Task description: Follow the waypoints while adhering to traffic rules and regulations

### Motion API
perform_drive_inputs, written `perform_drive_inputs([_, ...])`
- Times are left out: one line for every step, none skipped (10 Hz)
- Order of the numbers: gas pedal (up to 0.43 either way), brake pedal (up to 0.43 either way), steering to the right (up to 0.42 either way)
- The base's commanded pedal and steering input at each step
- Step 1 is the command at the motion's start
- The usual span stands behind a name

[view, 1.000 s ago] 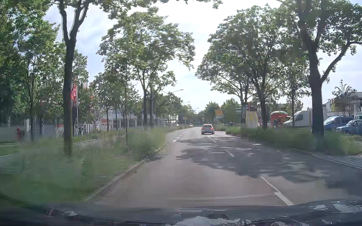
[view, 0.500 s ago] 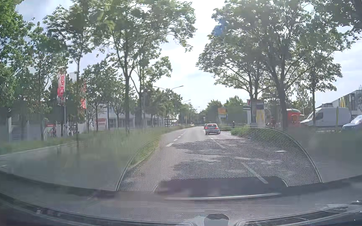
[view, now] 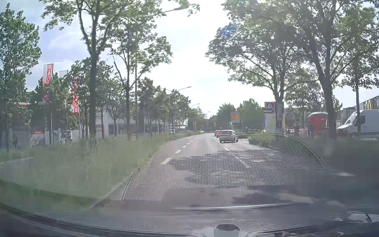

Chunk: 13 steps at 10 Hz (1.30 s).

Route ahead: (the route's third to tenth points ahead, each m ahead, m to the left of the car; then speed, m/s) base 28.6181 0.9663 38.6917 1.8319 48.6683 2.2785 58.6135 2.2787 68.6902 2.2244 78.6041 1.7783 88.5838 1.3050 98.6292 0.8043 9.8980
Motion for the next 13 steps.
perform_drive_inputs([0.0, 0.0, -0.005])
perform_drive_inputs([0.0, 0.0, -0.005])
perform_drive_inputs([0.0, 0.0, -0.005])
perform_drive_inputs([0.0, 0.0, -0.005])
perform_drive_inputs([0.0, 0.0, -0.006])
perform_drive_inputs([0.0, 0.0, -0.006])
perform_drive_inputs([0.0, 0.0, -0.006])
perform_drive_inputs([0.0, 0.006, -0.006])
perform_drive_inputs([0.0, 0.018, -0.007])
perform_drive_inputs([0.0, 0.024, -0.007])
perform_drive_inputs([0.0, 0.018, -0.007])
perform_drive_inputs([0.0, 0.006, -0.007])
perform_drive_inputs([0.0, 0.0, -0.007])
